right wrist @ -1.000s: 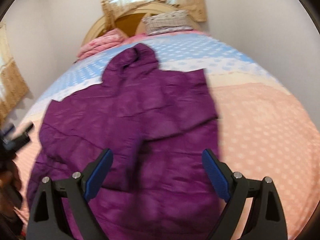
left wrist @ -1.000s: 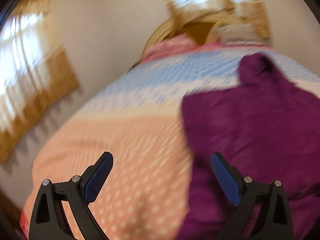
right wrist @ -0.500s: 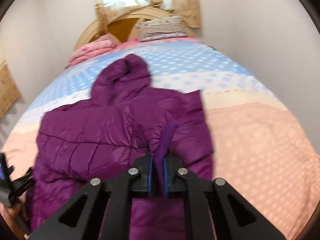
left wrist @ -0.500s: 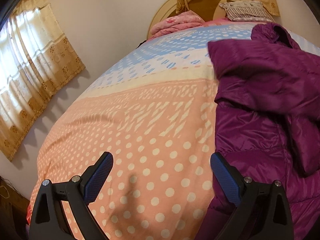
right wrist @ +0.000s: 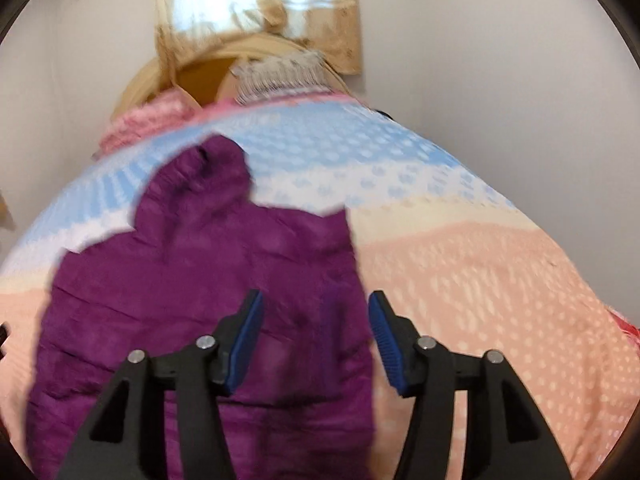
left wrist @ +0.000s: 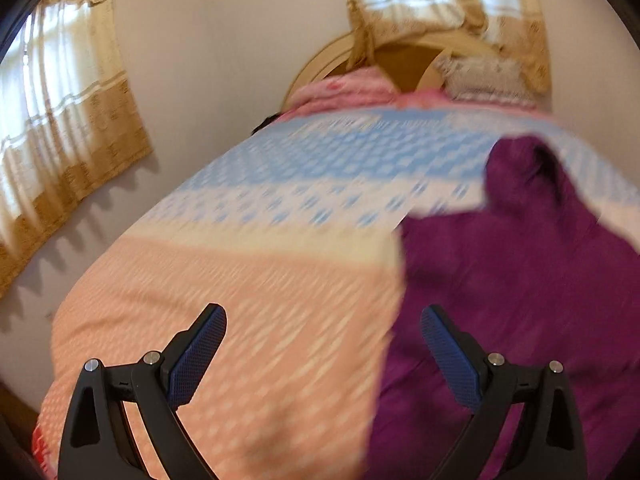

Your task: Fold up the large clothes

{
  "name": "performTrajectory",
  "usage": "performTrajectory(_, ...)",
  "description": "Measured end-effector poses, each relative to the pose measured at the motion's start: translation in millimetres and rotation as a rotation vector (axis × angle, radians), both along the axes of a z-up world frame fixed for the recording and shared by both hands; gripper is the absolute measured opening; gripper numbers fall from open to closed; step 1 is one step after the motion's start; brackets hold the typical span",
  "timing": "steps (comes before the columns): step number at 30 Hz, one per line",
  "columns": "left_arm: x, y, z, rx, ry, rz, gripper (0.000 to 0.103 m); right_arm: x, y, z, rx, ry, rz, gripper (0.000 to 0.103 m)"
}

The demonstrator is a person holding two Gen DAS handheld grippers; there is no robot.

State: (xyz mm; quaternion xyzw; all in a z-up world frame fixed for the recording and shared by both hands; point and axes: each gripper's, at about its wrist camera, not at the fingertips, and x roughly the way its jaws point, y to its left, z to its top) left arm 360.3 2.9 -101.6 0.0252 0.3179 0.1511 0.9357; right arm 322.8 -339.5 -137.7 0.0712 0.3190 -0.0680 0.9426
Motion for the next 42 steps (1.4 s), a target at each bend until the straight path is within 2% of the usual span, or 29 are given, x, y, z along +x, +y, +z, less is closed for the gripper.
performTrajectory(1,9.7,-7.5,4.0,-0.022,-0.011,-0.019,0.098,5.7,5.4,-0.6,0.005,0.011,0.018,0.025)
performTrajectory(2,20.8,-16.1,4.9,-0.038,-0.014,-0.033,0.098,13.3,11.1,-4.1,0.018,0.023,0.036,0.023)
performTrajectory(4,43.9,-30.5,-4.8,-0.056,0.013,-0.051,0.098,27.7,17.2,-17.1,0.014,0.047,0.043,0.022)
performTrajectory(7,75.8,-50.7,-42.3,-0.008,0.102,-0.046,0.098,43.4,16.9,-42.8,0.036,0.108,0.043,0.021)
performTrajectory(10,89.5,-58.3,-83.4,0.039,0.174,-0.030,0.098,48.6,13.1,-65.0,0.011,0.139,0.026,0.018)
performTrajectory(12,90.7,-56.3,-94.8,0.013,0.190,-0.037,0.098,48.0,11.7,-72.5,0.001,0.143,0.033,0.016)
performTrajectory(20,91.3,-59.0,-97.4,0.026,0.201,-0.058,0.098,51.8,10.9,-84.5,0.003,0.166,0.038,0.016)
performTrajectory(23,84.7,-51.8,-76.8,0.011,0.187,-0.045,0.098,54.0,8.7,-79.3,0.011,0.180,0.051,0.015)
performTrajectory(25,73.9,-43.6,-47.0,-0.039,0.101,-0.066,0.098,44.1,2.7,-58.7,0.050,0.137,0.048,0.019)
performTrajectory(27,73.1,-37.5,-24.9,-0.068,0.033,-0.067,0.098,39.4,0.1,-37.1,0.041,0.080,0.015,0.020)
performTrajectory(29,87.4,-33.3,-14.3,-0.075,0.017,-0.055,0.098,46.5,-2.7,-15.6,0.040,0.037,-0.023,0.020)
performTrajectory(31,106.8,-30.2,-18.5,-0.076,0.033,-0.026,0.098,63.8,-3.2,-7.0,0.029,0.030,-0.057,0.020)
performTrajectory(34,136.3,-29.9,-42.3,-0.073,0.097,-0.011,0.098,93.7,-8.1,-16.1,0.046,0.064,-0.100,0.020)
performTrajectory(36,148.3,-34.8,-61.6,-0.029,0.137,0.000,0.098,111.5,-13.6,-31.0,0.051,0.097,-0.130,0.020)
performTrajectory(39,159.4,-42.7,-90.0,-0.013,0.205,-0.017,0.098,128.3,-21.0,-60.6,0.042,0.168,-0.158,0.020)
performTrajectory(42,159.6,-47.8,-98.2,0.009,0.208,-0.023,0.098,126.0,-28.1,-79.4,0.058,0.176,-0.163,0.020)
